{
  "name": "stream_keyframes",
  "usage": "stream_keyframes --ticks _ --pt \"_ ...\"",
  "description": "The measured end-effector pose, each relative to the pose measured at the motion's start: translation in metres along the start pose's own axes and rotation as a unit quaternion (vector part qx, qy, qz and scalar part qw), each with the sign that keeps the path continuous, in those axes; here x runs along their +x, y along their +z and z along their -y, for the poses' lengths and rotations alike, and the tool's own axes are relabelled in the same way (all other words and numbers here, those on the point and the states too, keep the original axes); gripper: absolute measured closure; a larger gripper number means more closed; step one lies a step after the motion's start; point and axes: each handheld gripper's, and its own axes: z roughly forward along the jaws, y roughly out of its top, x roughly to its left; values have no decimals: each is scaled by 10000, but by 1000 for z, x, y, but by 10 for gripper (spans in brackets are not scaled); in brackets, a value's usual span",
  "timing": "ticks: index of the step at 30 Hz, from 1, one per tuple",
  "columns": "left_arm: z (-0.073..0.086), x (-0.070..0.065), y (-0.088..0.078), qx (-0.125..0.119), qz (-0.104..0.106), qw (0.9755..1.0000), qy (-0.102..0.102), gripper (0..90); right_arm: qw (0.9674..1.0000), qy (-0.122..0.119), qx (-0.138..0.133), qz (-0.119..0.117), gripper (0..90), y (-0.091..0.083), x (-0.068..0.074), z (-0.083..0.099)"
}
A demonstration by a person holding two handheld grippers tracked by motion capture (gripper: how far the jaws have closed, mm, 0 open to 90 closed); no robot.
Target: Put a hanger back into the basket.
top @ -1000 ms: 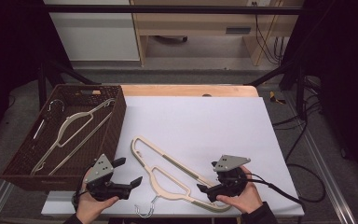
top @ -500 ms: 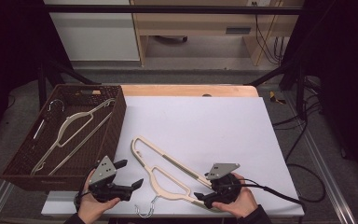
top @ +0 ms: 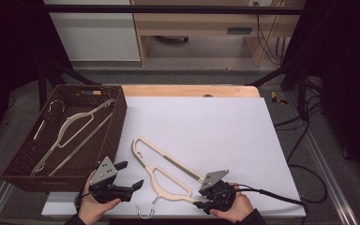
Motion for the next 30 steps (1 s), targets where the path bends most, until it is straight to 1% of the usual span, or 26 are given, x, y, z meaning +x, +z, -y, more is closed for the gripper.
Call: stream_keyframes --ticks 2,3,4,5,7,8,9,10,11,13,16,18,21,22,25,26,27,30 --pt "0 0 0 11 3 10000 0 136 10000 -8 47 -27 579 1 0 0" --pt "0 0 1 29 10 10000 2 136 9999 -51 127 -1 612 3 1 1" --pt "1 0 1 34 11 10000 1 138 9998 -115 181 -3 626 4 0 1" --pt "1 0 1 34 11 10000 1 139 9998 -115 181 -3 626 4 0 1" --pt "1 0 2 49 9 10000 -1 140 9996 -133 249 -43 685 6 1 1" --pt "1 0 2 49 9 10000 -1 141 9996 -133 249 -43 685 6 1 1" --pt "1 0 2 52 8 10000 1 141 9994 -150 291 -120 725 6 1 2" --pt "1 0 2 52 11 10000 -2 143 9993 -175 305 -142 744 7 1 2" --pt "1 0 2 61 18 10000 0 143 9992 -133 329 -176 747 7 2 2" --pt "1 -1 2 67 23 10000 4 144 9991 -218 349 -142 748 8 2 2" --pt "1 -1 3 71 37 10000 5 145 9989 -239 367 -136 751 8 2 2" --pt "1 -2 3 85 44 10000 17 146 9990 -234 372 -84 753 9 4 1" --pt "0 -3 4 89 64 9999 18 147 9989 -252 385 -103 763 9 3 1" --pt "0 -3 4 94 69 9999 20 148 9989 -248 387 -110 781 9 3 1" --pt "0 -4 4 96 83 9999 24 154 9989 -192 374 -186 788 9 3 1" --pt "0 -5 4 101 96 9999 24 155 9988 -234 386 -190 788 8 2 1" --pt "0 -5 4 106 112 9999 31 157 9990 -182 370 -173 789 9 3 1" --pt "0 -6 5 112 125 9999 34 162 9990 -187 367 -180 789 8 3 1"
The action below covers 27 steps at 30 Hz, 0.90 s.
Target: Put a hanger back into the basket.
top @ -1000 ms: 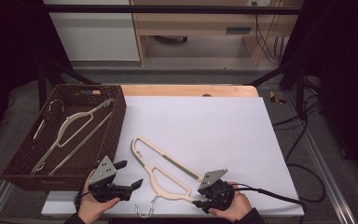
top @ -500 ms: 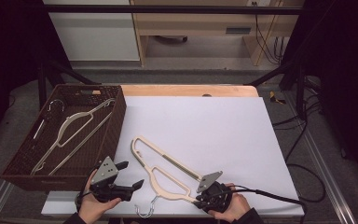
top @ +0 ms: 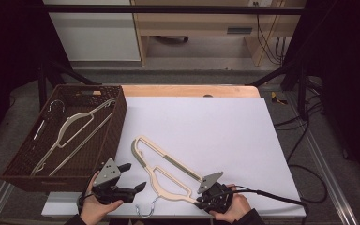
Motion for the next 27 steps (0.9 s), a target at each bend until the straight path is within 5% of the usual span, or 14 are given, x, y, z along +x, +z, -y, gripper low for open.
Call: stream_keyframes --ticks 18,27 --pt "0 -15 9 289 342 9990 47 256 9990 170 -399 -133 793 -11 -2 -3" --pt "3 -20 18 589 435 9972 144 276 9991 241 -300 -194 791 -7 -3 -3"
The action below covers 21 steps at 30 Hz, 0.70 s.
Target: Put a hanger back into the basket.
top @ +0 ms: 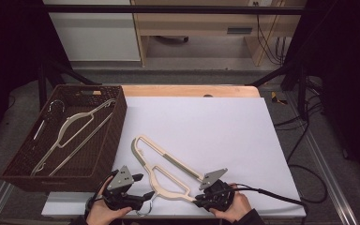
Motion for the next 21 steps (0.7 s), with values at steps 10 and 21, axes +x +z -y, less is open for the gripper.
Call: stream_keyframes --ticks 10,21 --pt "3 -3 7 153 98 9998 -2 287 10000 -11 9 -51 791 -1 -2 0" --pt "4 -6 13 356 189 9992 78 335 9999 -5 144 -31 790 6 -3 1"
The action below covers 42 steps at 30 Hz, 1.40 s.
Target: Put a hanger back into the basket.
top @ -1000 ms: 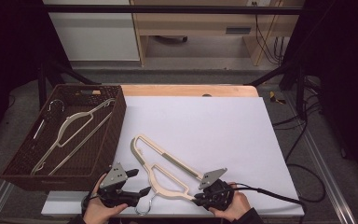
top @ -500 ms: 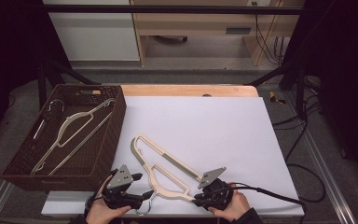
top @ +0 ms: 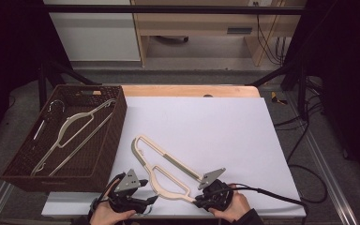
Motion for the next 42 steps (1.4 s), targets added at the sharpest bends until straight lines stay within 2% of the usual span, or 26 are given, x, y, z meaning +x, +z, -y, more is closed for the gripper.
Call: stream_keyframes --ticks 6,13,15,17,18,27,30,33,34,35,36,39,40,41,42 --pt "0 0 1 10 -11 10000 -3 339 10000 41 -1 0 785 1 1 0" --pt "1 1 0 23 -17 10000 -9 344 9999 -15 106 108 730 2 2 2" --pt "1 1 1 29 -20 10000 -18 345 9998 87 110 151 763 3 3 2" --pt "1 1 1 33 -16 10000 -35 345 9997 108 176 86 778 2 2 1" --pt "1 1 1 37 -17 10000 -36 345 9998 45 184 55 782 2 1 2" --pt "1 0 1 45 -8 10000 -45 351 9999 165 9 11 787 -6 1 -1" --pt "0 0 1 48 7 10000 -36 356 9997 210 -85 -78 794 -10 1 -3" --pt "0 -1 2 59 32 10000 -66 365 9998 157 -101 -58 795 -13 1 -4" --pt "0 -2 3 79 48 9999 -81 373 9996 226 -154 -49 796 -14 3 -5" --pt "0 -2 4 101 58 9999 -65 384 9997 127 -199 -54 796 -15 2 -5" --pt "0 -2 4 101 58 9999 -65 391 9995 173 -247 -41 796 -15 3 -5" --pt "2 -4 12 318 85 9993 -184 433 9994 180 -288 1 797 -19 3 -5" --pt "2 -4 12 318 85 9993 -184 454 9994 180 -288 1 797 -19 3 -5" --pt "3 -4 18 493 114 9984 -234 473 9991 232 -342 -6 797 -20 3 -6" --pt "3 -4 18 493 114 9984 -234 489 9992 198 -333 -7 797 -20 3 -6"
